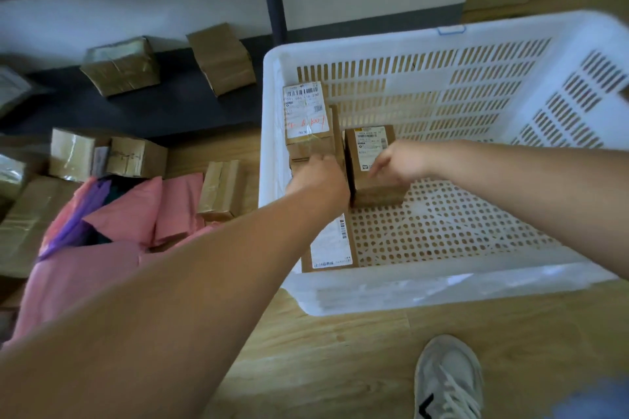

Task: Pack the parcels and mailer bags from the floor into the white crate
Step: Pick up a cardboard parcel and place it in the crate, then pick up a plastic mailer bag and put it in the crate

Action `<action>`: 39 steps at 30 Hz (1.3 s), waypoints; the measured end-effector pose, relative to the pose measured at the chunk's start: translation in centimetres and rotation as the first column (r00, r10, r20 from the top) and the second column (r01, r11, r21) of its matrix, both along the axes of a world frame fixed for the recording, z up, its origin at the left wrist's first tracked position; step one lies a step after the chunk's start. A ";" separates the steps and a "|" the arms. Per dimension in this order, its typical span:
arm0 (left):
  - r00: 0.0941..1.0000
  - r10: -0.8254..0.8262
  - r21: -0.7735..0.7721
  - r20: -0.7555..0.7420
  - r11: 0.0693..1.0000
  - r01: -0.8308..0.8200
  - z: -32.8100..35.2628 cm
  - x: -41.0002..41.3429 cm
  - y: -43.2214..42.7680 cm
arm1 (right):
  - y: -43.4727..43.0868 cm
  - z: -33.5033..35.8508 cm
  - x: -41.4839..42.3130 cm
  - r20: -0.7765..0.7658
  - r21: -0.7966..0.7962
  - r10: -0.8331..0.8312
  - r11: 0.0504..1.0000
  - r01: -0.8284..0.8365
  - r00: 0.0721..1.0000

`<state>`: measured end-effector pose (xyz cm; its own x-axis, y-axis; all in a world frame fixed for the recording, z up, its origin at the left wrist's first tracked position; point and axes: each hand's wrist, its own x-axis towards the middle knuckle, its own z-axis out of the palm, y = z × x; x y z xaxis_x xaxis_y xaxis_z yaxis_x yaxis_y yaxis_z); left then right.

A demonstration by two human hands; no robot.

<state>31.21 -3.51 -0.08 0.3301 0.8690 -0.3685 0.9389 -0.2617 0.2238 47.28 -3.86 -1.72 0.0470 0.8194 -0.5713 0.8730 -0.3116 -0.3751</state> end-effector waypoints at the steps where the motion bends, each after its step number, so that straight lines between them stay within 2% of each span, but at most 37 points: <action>1: 0.999 -0.012 0.022 0.051 1.000 0.011 0.8 -0.2 -0.1 | 0.0 0.8 -0.2 -0.017 0.048 -0.036 0.998 0.037 0.999; 3: 0.984 -0.039 0.086 0.173 0.996 0.024 2.8 -1.6 -0.5 | -0.2 2.6 -1.2 -0.112 0.132 -0.135 0.980 0.149 0.984; 5: 0.954 -0.080 0.221 0.288 0.975 0.015 4.7 -3.5 -0.8 | -0.9 4.7 -2.5 -0.212 0.203 -0.220 0.943 0.264 0.952; 7: 0.927 -0.105 0.337 0.361 0.941 -0.025 5.8 -6.3 -1.0 | -1.6 6.8 -4.6 -0.258 0.269 -0.234 0.915 0.302 0.937; 9: 0.906 -0.060 0.374 0.420 0.920 -0.113 5.9 -9.7 -1.3 | -2.3 8.6 -7.2 -0.300 0.338 -0.210 0.889 0.310 0.930; 11: 0.889 0.021 0.347 0.457 0.916 -0.200 5.2 -13.2 -1.5 | -2.9 9.8 -9.7 -0.393 0.377 -0.209 0.852 0.364 0.896; 15: 0.867 0.190 0.253 0.461 0.908 -0.334 2.7 -20.5 -2.6 | -4.1 10.6 -15.7 -0.605 0.361 -0.186 0.803 0.475 0.774; 18: 0.815 0.366 0.156 0.449 0.866 -0.476 0.4 -24.2 -3.1 | -5.6 10.3 -20.5 -0.677 0.355 -0.143 0.795 0.491 0.722; 21: 0.766 0.503 0.034 0.400 0.827 -0.561 -2.0 -26.4 -2.6 | -6.9 8.6 -25.0 -0.633 0.368 -0.100 0.834 0.412 0.768; 23: 0.735 0.558 -0.037 0.385 0.805 -0.592 -3.9 -27.3 -2.7 | -7.5 6.3 -27.0 -0.618 0.319 -0.110 0.870 0.376 0.778; 29: 0.769 0.599 -0.155 0.221 0.800 -0.579 -8.8 -28.2 -4.5 | -8.9 -3.5 -28.5 -0.454 0.076 -0.270 0.938 0.339 0.849; 32: 0.758 0.610 -0.193 0.230 0.792 -0.579 -10.7 -27.5 -5.0 | -9.0 -7.0 -28.4 -0.366 -0.031 -0.335 0.937 0.349 0.868; 35: 0.699 0.669 -0.279 0.251 0.742 -0.610 -12.5 -26.8 -5.5 | -8.3 -8.3 -28.2 -0.323 -0.047 -0.362 0.929 0.367 0.874; 39: 0.635 0.747 -0.365 0.199 0.658 -0.659 -15.0 -26.4 -5.3 | -7.6 -9.6 -27.7 -0.285 -0.037 -0.342 0.938 0.346 0.896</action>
